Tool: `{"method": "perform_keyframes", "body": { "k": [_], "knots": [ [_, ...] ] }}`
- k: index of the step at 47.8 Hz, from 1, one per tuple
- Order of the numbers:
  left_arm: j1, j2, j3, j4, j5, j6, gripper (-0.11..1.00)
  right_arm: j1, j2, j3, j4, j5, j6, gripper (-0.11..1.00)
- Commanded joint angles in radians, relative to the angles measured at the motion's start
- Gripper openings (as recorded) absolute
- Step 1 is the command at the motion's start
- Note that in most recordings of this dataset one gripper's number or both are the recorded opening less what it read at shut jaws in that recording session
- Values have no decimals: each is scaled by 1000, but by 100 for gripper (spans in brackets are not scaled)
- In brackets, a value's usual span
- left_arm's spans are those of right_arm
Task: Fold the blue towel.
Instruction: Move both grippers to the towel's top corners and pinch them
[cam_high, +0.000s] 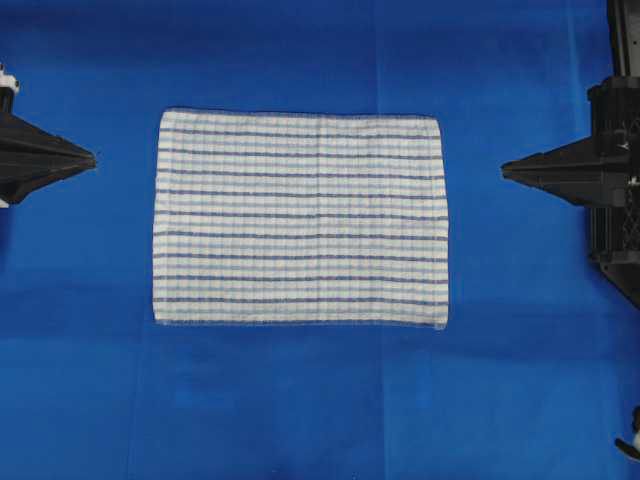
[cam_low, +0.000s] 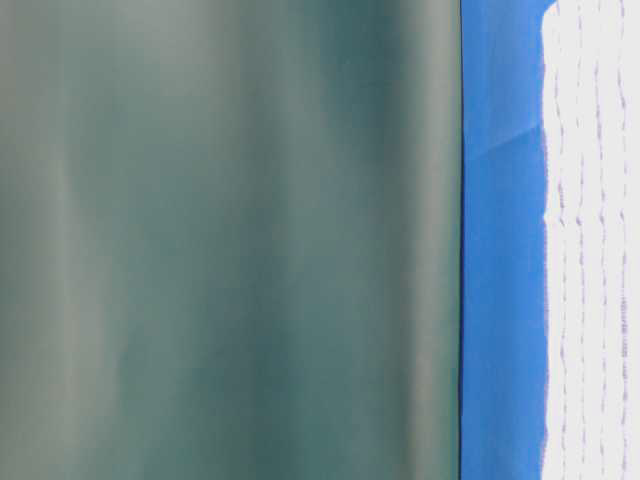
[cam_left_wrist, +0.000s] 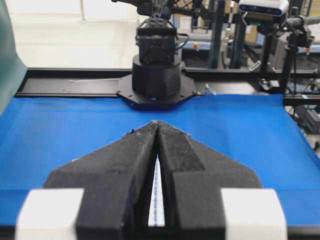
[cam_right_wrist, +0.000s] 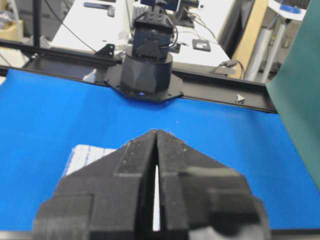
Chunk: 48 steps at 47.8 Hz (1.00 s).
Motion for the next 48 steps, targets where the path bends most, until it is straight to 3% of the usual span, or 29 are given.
{"method": "perform_keyframes", "body": {
  "k": [1, 22, 27, 31, 36, 41, 45, 48],
  "knots": [
    [9, 12, -21, -37, 9, 0, 0, -14, 21, -26, 6, -6, 6, 0],
    [152, 129, -5, -37, 37, -8, 0, -212, 222, -18, 150, 21, 6, 1],
    [201, 196, 6, -37, 37, -8, 1, -258, 295, -20, 170, 25, 6, 7],
    [241, 253, 14, -37, 37, -8, 4, -290, 357, -23, 179, 25, 6, 19],
    [288, 327, 14, -37, 35, -8, 23, -331, 449, -28, 192, 14, 6, 43],
    [339, 400, 11, -37, 29, -8, 49, -365, 540, -32, 215, -2, 6, 67],
    [380, 465, 9, -37, 21, -8, 69, -390, 611, -32, 229, -25, 6, 74],
    [411, 523, 9, -37, 8, -8, 77, -396, 667, -34, 236, -54, 6, 72]
  ]
}}
